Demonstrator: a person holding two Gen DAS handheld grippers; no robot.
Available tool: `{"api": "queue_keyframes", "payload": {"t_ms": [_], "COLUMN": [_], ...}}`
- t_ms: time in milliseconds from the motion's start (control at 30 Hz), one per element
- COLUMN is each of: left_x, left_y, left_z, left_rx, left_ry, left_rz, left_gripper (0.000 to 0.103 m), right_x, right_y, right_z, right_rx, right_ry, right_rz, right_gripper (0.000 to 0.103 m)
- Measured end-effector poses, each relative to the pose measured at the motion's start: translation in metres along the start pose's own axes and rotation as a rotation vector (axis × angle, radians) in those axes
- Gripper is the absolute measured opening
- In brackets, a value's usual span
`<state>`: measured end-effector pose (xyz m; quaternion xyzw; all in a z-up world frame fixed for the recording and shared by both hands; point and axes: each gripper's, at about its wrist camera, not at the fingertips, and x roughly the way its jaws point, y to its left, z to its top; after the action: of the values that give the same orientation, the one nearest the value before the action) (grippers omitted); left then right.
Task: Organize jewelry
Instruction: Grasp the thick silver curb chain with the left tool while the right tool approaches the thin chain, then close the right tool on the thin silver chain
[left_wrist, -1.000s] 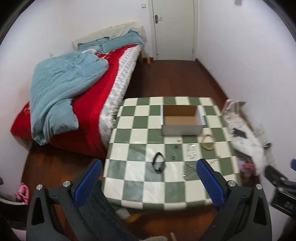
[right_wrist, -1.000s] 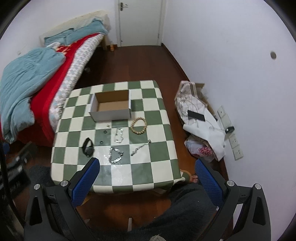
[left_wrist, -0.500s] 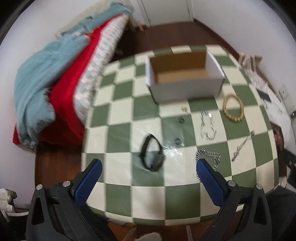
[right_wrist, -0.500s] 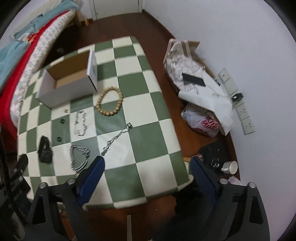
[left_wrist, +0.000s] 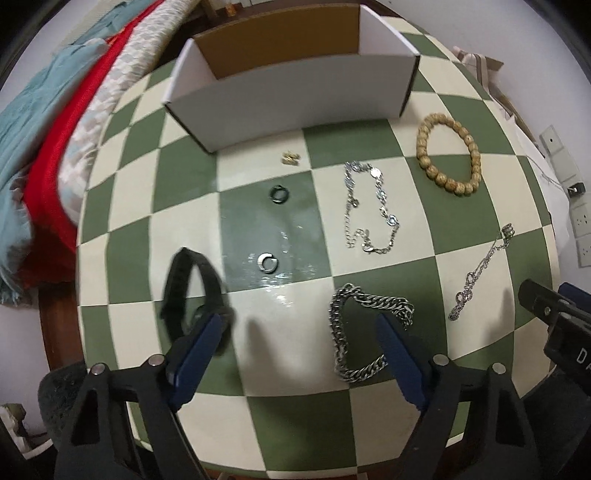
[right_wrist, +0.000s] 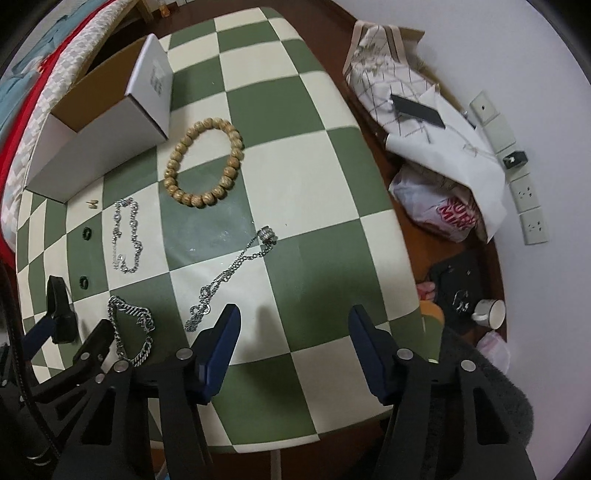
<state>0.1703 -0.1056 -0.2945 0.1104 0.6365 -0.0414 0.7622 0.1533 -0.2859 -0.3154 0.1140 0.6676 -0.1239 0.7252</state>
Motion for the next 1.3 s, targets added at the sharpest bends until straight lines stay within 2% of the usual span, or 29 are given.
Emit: {"api": "queue_keyframes", "payload": {"t_ms": [167,300,400,467,500,600,833,933,1000,1200,1267,1300], "left_x": [0.013,0.013,0.012,0.011,0.01,0.009,0.011,0.01,0.009,0.01,0.009,0.009], "left_y": [-0.003,-0.001,0.0,0.0,-0.001,0.002,0.03,0.042,0.048,0.041,0.04,0.039], "left_z": [-0.002,-0.007,-0.01,-0.015,-0.017,-0.025,-0.038,-0.044,-0.05,-0.04,-0.038,-0.04], "left_rx": [0.013,0.013,0.012,0.024,0.035,0.057,0.024,0.019,0.012,0.013,0.011,0.01], "left_ry": [0.031,0.015,-0.003,-0.016,-0.017,-0.029,-0.041,-0.045,-0.047,-0.045,-0.044,-0.045], "left_rz": [-0.019,-0.032,-0.073,-0.09,-0.093,-0.074,-0.035,-0.021,-0.016,-0.011,-0.013,-0.014], "left_gripper": [0.059,0.057,0.041,0.013,0.006,0.005,0.005,0.005,0.005,0.005,0.005,0.005], "right_x": [0.007,0.011,0.016,0.018,0.019,0.02,0.024,0.031,0.033,0.032,0.03,0.029], "right_y": [-0.006,-0.008,-0.009,-0.008,-0.009,-0.009,0.013,0.03,0.042,0.055,0.056,0.058], "right_z": [0.003,0.004,0.004,0.005,0.005,0.005,0.002,0.0,-0.003,-0.006,-0.008,-0.01], "right_rx": [0.028,0.032,0.035,0.04,0.044,0.061,0.054,0.022,-0.023,-0.073,-0.085,-0.095], "right_ry": [0.017,0.027,0.03,0.033,0.033,0.033,0.016,0.014,-0.005,-0.049,-0.063,-0.072], "right_rz": [0.031,0.035,0.035,0.04,0.042,0.064,0.102,0.075,0.016,-0.002,0.0,0.002], "right_gripper": [0.062,0.062,0.062,0.062,0.062,0.062,0.062,0.064,0.064,0.058,0.055,0.049]}}
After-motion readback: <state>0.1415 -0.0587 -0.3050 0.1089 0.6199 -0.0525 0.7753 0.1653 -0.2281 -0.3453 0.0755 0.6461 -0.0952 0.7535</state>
